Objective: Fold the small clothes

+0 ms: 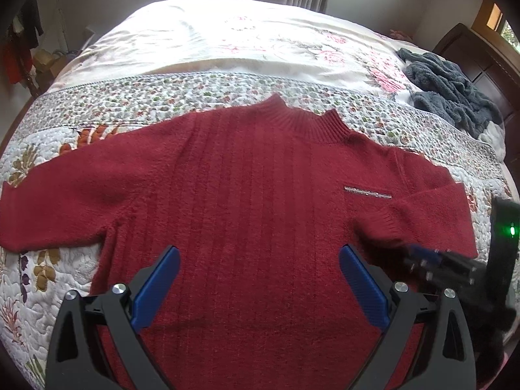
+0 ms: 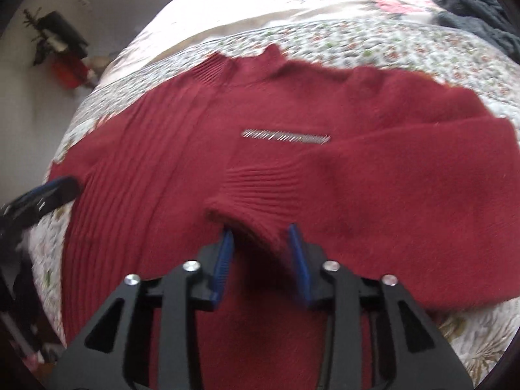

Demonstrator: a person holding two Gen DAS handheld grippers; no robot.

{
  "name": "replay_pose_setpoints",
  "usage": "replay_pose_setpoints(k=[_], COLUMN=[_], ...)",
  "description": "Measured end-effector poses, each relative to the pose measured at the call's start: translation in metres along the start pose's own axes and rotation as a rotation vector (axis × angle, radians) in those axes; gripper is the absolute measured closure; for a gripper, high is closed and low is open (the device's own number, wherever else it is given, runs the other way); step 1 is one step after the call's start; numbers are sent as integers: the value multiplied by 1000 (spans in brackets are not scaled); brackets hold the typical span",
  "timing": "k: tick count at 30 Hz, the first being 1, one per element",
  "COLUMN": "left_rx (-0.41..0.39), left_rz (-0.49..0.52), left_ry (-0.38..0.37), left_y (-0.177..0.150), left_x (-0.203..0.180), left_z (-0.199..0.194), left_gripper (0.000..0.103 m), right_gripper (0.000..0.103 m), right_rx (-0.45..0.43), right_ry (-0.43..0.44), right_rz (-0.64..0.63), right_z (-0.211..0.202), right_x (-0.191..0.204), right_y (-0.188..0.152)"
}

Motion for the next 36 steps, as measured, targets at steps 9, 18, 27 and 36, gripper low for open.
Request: replay_pose_setpoints(k=[9, 18, 27, 36], left_rx=[164, 413, 250, 43], left_rz=[-25, -141, -132, -140], left_ry=[-237, -412, -371, -283], left_y=[-4, -10, 7, 50], left_x=[-56, -116, -111, -37], left_z=[23, 79, 54, 9], left_gripper=[6, 49, 87, 87], right_gripper=[65, 62, 62, 59], right_rx=[-125, -190, -207, -245], right_ry=[67, -15, -57, 3], right_rz=[130, 222, 256, 343], right_z=[-80, -126, -135, -142], right_x=[-36, -80, -100, -113], right_y=[-37, -80, -92, -68])
Point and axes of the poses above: each gripper's, at about its wrist camera, not at the fingertips, and z roughly the way its jaws point, x to its left, y to its top, the point moved 2 cm from there along z, roughly the way its jaws point, and after that the axes turned 11 degrees about y, right-handed, at the moved point
